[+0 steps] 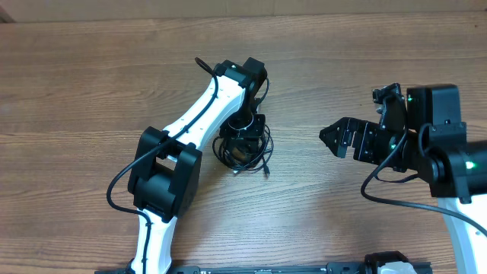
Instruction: Untangle cables
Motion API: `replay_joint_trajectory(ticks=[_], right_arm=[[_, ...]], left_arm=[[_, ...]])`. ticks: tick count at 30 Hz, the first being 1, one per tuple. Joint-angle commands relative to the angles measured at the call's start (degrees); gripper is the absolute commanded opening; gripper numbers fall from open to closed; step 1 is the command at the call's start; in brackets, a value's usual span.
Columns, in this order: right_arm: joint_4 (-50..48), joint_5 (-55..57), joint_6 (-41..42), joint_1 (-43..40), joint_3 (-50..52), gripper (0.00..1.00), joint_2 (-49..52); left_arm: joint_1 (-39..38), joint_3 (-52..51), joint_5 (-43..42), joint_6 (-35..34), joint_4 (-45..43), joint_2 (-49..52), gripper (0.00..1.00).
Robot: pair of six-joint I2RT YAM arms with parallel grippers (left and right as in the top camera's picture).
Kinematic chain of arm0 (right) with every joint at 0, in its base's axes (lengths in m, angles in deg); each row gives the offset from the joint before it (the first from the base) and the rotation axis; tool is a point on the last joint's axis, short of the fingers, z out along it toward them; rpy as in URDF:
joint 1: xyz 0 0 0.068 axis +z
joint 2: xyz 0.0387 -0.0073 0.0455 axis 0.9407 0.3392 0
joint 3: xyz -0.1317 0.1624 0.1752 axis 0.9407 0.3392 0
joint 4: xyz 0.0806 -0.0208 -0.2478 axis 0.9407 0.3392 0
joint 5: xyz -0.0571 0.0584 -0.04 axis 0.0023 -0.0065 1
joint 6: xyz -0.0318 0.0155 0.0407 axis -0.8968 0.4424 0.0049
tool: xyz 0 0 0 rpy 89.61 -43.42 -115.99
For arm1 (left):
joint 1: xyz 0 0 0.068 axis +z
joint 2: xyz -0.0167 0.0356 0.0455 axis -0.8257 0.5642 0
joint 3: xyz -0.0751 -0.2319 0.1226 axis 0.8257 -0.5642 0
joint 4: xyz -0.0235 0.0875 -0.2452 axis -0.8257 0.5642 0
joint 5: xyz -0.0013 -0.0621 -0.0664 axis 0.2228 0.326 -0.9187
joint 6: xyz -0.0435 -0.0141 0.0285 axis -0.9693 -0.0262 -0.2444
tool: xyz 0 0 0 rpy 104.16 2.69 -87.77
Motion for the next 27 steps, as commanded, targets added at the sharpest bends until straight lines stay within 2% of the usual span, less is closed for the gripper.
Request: replay_joint_trajectory(ticks=[1,2,7,15,20,27], right_arm=[[0.48,0.74,0.07,0.28,-0.98,1.0,1.4],[0.7,0.76,0.07,0.28,-0.96,1.0,1.9],[0.85,0.76,0.09,0.28,-0.61,1.0,4.61],[0.85,-1.99,0.09,0.28,-0.61,1.0,10.97],[0.63,-4.2,0.02,0.28,-0.61,1.0,15.3],[0.66,-6.71,-0.02,0.28,-0.61,1.0,19.34]], left_arm=[[0.33,0.61,-0.15,-0.04,-0.42,0.55,0.07],[0.5,0.61,-0.17,-0.04,-0.31,0.52,0.04],[1.05,2.23,-1.18,0.0,2.62,0.37,0.04],[1.92,13.29,-0.52,0.35,10.43,-4.57,0.04],[1.7,18.93,-0.57,0.63,11.54,-9.88,0.04],[1.81,19.28,-0.57,0.61,11.5,-16.13,0.04]])
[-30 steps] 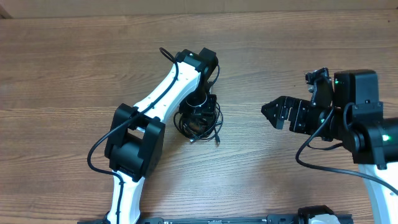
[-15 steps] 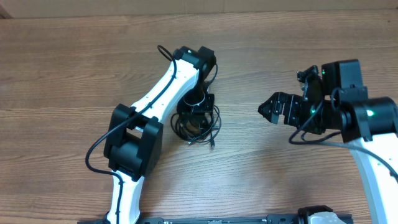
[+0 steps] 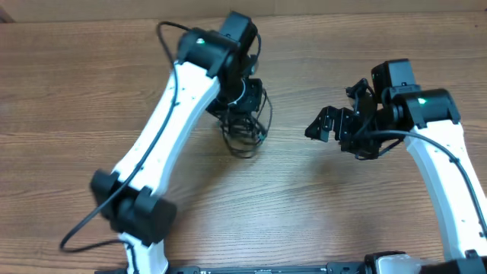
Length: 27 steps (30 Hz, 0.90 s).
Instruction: Untangle cables
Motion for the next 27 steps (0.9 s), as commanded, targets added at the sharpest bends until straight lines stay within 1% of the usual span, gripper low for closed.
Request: replay_joint_trajectory(ticks=[1,8,12,15,16,18,19,21,22,23,24,25,27], right_arm=[[-0.26,-2.6,-0.15,0.28,-0.61,1.0,1.29],[-0.2,-2.73,-0.42,0.61,-0.61,1.0,1.46],[-0.04,-2.71,-0.42,1.92,-0.61,1.0,1.46],[-0.13,-2.67,-0.42,2.95,-0.61,1.0,1.46],[-0.28,-2.56,-0.39,3.43,-0.61,1.0,1.46],[-0.79,-2.47,-0.37,4.37,-0.61,1.0,1.46],[-1.07,-2.47,-0.37,4.72,-0.61,1.0,1.46],[-1.73,-2.49,-0.26,5.33,-0.61,1.0,1.46],[-1.95,-2.47,-0.13,5.53,-0.61,1.0,1.46],[-2.19,-2.45,-0.13,5.7,-0.61,1.0,1.46],[-2.36,-2.43,-0.15,5.77,-0.61,1.0,1.46],[-2.51,-2.38,-0.15,5.79,-0.61,1.0,1.46],[-3.02,-2.01,-0.13,5.79,-0.61,1.0,1.46]], left_arm=[[0.11,1.22,-0.48,0.66,-0.02,-3.52,0.04],[0.22,1.18,0.39,0.59,0.46,-3.91,0.04],[1.03,1.22,1.27,-1.36,0.5,-4.17,0.04],[1.6,1.22,1.25,-1.53,0.61,-4.37,0.04],[1.7,1.22,1.27,-1.53,0.81,-4.39,0.06],[1.99,1.2,1.4,-1.51,1.31,-4.37,0.16],[2.03,1.2,1.68,-1.49,1.53,-4.37,0.22],[2.05,1.2,2.78,-1.51,2.05,-4.37,0.49],[2.08,1.2,3.26,-1.51,2.27,-4.37,0.59],[2.08,1.2,3.8,-1.51,2.51,-4.37,0.64],[2.08,1.2,4.17,-1.53,2.69,-4.37,0.65],[2.08,1.2,4.28,-1.53,2.78,-4.37,0.71],[2.08,1.2,4.26,-1.55,2.89,-4.39,0.87]])
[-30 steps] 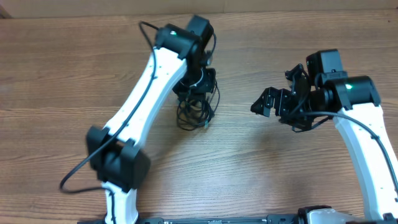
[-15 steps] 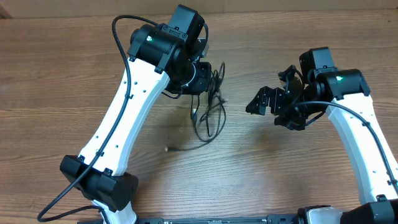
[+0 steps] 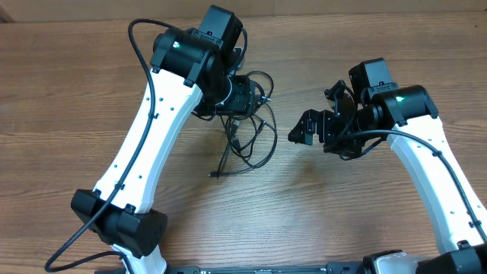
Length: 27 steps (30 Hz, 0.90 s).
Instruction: Untangle cables
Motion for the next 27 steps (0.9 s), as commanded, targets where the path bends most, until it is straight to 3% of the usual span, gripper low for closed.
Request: replay_joint_trajectory(ticks=[1,9,19,27], right_arm=[[-0.94,0.46,-0.13,0.22,-0.61,1.0,-0.22],[-0.74,1.27,-0.11,0.22,-0.61,1.0,-0.22],[-0.94,1.27,-0.11,0.22,-0.61,1.0,-0.22],[-1.53,1.27,-0.11,0.22,-0.61,1.0,-0.22]], left_arm=[[0.31,0.87,1.38,-0.35,0.22,-0.74,0.97],[1.88,1.25,1.38,-3.8,0.33,-2.47,0.99],[2.97,2.64,4.39,-3.78,1.46,-11.1,1.0],[2.97,2.62,4.68,-3.78,5.18,-11.45,1.0]])
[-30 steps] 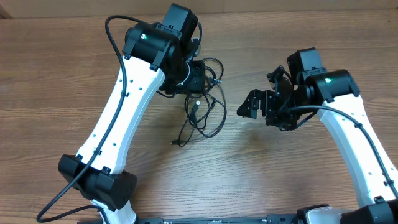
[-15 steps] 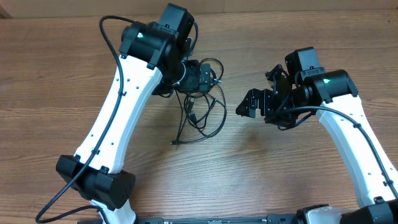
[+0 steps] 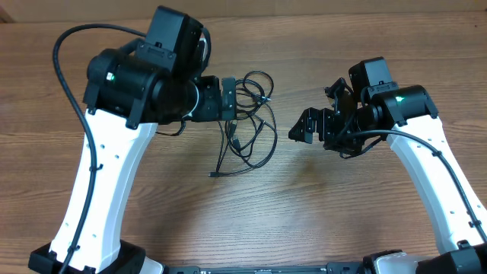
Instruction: Untangle cables
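A tangle of thin black cables (image 3: 253,122) spreads over the wooden table (image 3: 319,221) near the middle, with loops at the top and one loose end (image 3: 215,175) trailing to the lower left. My left gripper (image 3: 228,99) is shut on the upper left part of the tangle and points to the right; the arm is raised high toward the camera. To the right of the cables my right gripper (image 3: 299,128) stands apart from them, its fingers spread with nothing between them. Both wrist views are absent.
The left arm's own black cable (image 3: 68,53) arcs over the far left of the table. The right arm's cable (image 3: 373,137) loops beside its wrist. A pale wall edge runs along the back.
My left arm has risen nearer to the camera and its gripper sits slightly further left, still shut on the cables. The tangle and the right gripper stand where they were.
My left gripper was down on a tight coil of cables at the table's middle, the right gripper far to the right. Then the coil was held further back and the right gripper was closer. The coil then hung loosened with an end trailing, as now.
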Motion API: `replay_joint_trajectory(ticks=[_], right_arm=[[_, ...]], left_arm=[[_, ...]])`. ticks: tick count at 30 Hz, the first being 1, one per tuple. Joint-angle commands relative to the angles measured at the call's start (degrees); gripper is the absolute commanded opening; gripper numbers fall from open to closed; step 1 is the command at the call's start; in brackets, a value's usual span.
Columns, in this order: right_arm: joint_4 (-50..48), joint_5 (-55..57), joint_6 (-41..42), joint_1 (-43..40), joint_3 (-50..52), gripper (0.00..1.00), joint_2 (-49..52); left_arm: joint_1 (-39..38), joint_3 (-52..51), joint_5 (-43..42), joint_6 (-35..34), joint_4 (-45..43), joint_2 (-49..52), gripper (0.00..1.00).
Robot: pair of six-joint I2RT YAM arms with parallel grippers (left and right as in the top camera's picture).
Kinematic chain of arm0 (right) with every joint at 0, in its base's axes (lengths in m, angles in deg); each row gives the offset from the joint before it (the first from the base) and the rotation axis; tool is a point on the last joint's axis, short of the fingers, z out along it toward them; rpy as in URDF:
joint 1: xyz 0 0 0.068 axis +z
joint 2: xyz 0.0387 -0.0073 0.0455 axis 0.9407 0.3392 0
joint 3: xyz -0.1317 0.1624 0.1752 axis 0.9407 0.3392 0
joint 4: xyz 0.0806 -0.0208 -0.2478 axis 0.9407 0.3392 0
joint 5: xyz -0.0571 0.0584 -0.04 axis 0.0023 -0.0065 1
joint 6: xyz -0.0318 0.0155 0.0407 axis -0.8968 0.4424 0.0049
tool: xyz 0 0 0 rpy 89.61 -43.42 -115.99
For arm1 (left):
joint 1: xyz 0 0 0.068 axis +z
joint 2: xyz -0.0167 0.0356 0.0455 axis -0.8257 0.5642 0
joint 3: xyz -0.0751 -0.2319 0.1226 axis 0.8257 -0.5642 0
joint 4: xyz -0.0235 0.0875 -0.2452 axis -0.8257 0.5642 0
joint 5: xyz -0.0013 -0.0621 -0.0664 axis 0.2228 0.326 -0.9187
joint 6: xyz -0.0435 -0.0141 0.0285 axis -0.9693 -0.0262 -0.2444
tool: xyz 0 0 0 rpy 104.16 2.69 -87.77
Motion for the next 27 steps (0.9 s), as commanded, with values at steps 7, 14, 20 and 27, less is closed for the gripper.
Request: replay_joint_trajectory(ticks=[7,14,20,27], right_arm=[[-0.44,0.13,-0.15,0.22,-0.61,1.0,-0.22],[-1.27,0.11,-0.15,0.22,-0.61,1.0,-0.22],[-1.55,0.11,-0.13,0.22,-0.61,1.0,-0.22],[-1.77,-2.01,0.07,0.22,-0.61,1.0,-0.22]], left_arm=[[-0.09,0.37,8.66,-5.07,4.13,-1.64,1.0],[-0.07,0.26,9.84,-5.16,4.13,-2.19,1.0],[-0.04,-0.35,9.94,-5.31,4.11,-2.05,1.0],[-0.04,-0.35,10.05,-5.29,2.01,-1.97,1.0]])
